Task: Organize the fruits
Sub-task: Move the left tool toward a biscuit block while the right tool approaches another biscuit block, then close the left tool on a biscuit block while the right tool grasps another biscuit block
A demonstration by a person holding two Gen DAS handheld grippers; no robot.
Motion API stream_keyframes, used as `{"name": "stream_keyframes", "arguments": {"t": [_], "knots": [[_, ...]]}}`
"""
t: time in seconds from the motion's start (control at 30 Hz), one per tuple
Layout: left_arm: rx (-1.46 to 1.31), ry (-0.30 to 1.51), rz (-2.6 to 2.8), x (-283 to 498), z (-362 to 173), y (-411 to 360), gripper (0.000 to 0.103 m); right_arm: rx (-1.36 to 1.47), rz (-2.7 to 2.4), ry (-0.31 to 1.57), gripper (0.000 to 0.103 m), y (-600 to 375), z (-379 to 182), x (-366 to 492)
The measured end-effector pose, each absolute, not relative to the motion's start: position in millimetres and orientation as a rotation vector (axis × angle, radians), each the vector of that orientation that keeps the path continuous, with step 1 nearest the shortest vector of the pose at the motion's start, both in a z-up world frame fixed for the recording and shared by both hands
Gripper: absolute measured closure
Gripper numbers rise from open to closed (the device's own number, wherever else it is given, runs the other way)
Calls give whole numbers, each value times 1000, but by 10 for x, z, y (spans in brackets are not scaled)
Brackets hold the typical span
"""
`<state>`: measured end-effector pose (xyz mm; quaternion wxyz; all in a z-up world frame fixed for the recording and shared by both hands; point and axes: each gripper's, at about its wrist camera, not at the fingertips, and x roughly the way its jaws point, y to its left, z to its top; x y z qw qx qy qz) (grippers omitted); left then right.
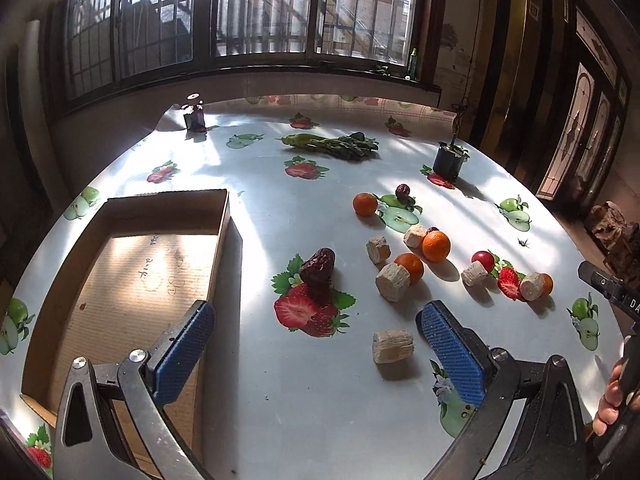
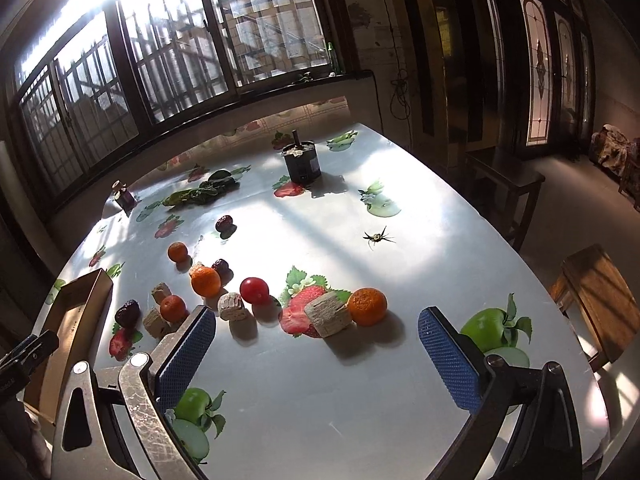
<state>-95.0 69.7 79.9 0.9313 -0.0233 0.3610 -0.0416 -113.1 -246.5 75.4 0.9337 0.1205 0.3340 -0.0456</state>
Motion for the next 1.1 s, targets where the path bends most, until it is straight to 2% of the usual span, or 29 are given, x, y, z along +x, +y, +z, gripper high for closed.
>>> {"name": "stream_keyframes", "arguments": {"t": [0.07, 0.13, 0.23, 0.27, 0.3, 0.43, 0.57, 0.8, 0.83, 0.9, 0.93, 0.97, 1.0, 1.1], "knots": [[-46, 754, -99, -908, 710, 645, 0, 223, -142, 687, 2, -2567, 748, -1115], [-64, 815, -139, -836, 612, 622, 0, 210, -173, 707, 7, -2691, 717, -1097], [-76, 875, -180, -768, 498, 570, 2, 217, -172, 759, 26, -2839, 640, -1040], [-76, 883, -197, -763, 482, 553, 7, 221, -165, 780, 32, -2872, 616, -1004], [-76, 887, -210, -756, 472, 532, 11, 225, -158, 791, 34, -2895, 595, -972], [-74, 912, -254, -722, 424, 473, 19, 231, -136, 803, 34, -2911, 562, -863], [-73, 925, -259, -665, 379, 453, 19, 186, -8, 790, 34, -2652, 601, -815], [-49, 933, -289, -628, 326, 346, 21, -66, 73, 812, 34, -2135, 460, -584], [-48, 938, -292, -617, 314, 332, 23, -87, 74, 820, 34, -2111, 425, -547], [-51, 958, -303, -589, 277, 309, 37, -120, 75, 839, 34, -2070, 349, -469], [-55, 969, -308, -572, 254, 303, 41, -134, 76, 850, 34, -2052, 308, -438], [-60, 980, -312, -553, 228, 300, 50, -144, 77, 860, 35, -2040, 272, -423], [-64, 994, -314, -538, 192, 294, 57, -151, 77, 871, 42, -2030, 238, -414], [-66, 993, -305, -520, 164, 289, 59, -180, 54, 862, 49, -2006, 223, -443]]}}
